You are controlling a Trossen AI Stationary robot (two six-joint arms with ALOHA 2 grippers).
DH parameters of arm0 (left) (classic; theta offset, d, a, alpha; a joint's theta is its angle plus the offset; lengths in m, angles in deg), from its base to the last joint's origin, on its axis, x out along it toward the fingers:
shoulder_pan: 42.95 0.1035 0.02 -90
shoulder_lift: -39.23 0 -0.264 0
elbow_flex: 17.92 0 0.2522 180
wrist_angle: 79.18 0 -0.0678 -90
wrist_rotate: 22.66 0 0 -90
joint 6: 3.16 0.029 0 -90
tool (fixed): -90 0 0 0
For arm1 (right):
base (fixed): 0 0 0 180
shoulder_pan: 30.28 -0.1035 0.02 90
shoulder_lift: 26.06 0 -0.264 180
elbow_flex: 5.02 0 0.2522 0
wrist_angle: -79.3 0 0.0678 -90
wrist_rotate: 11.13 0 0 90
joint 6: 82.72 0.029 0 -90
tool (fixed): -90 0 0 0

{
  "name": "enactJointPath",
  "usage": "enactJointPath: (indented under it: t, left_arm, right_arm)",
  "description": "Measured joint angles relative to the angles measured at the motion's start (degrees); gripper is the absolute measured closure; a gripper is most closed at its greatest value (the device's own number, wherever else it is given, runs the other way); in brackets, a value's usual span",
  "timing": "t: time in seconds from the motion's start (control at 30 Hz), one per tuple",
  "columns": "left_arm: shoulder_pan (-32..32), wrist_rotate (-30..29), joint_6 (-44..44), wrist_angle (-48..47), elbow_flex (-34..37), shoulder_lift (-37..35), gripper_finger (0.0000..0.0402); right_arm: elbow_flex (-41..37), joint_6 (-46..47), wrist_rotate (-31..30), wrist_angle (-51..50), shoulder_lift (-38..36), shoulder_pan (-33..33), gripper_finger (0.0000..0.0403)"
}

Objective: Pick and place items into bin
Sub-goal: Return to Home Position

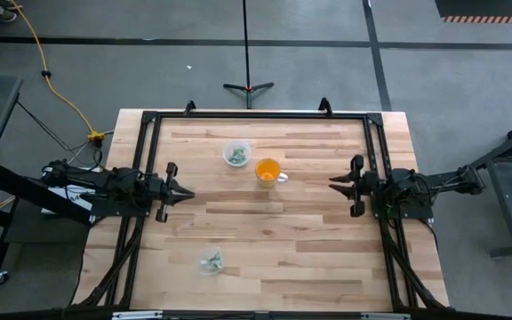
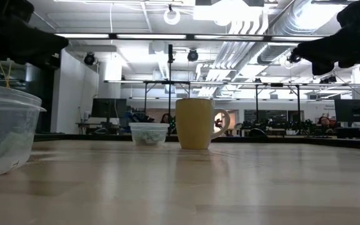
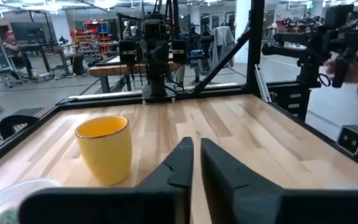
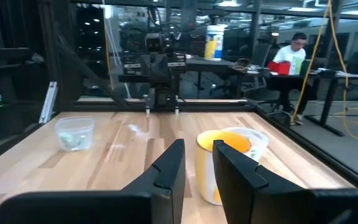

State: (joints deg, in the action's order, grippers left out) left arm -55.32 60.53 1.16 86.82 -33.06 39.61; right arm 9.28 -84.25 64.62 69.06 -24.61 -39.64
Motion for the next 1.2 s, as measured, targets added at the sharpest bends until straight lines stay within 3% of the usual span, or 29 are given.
enactJointPath:
  t: [0.1, 0.2, 0.3, 0.43, 0.8, 1.0, 1.2]
  left_arm:
    - [-0.01, 0.56, -0.98, -0.01, 0.00, 0.00, 0.0330]
    - [-0.02, 2.74, -0.09, -0.32, 0.00, 0.02, 0.0356]
    - [-0.02, 1.12, -0.39, -0.21, 0.00, 0.02, 0.0379]
    - [-0.02, -0.12, -1.69, -0.04, 0.00, 0.02, 0.0376]
    - [-0.02, -0.17, -1.64, -0.03, 0.00, 0.02, 0.0208]
    - [-0.02, -0.18, -1.64, -0.06, 0.00, 0.02, 0.0172]
    - [-0.02, -0.20, -1.64, -0.05, 0.00, 0.02, 0.0161]
  right_arm:
    - [0.00, 0.01, -0.21, -0.01, 0.00, 0.00, 0.0329]
    - [0.00, 0.02, -0.19, 0.02, 0.00, 0.00, 0.0329]
    - [0.00, 0.02, -0.19, 0.03, 0.00, 0.00, 0.0329]
    - [0.00, 0.02, -0.19, 0.03, 0.00, 0.00, 0.0329]
    - [-0.02, 0.02, -0.19, 0.08, 0.02, 0.00, 0.0329]
    - [-0.02, 0.02, -0.17, 0.10, 0.02, 0.00, 0.0329]
    - [-0.04, 0.02, -0.17, 0.10, 0.02, 0.00, 0.0329]
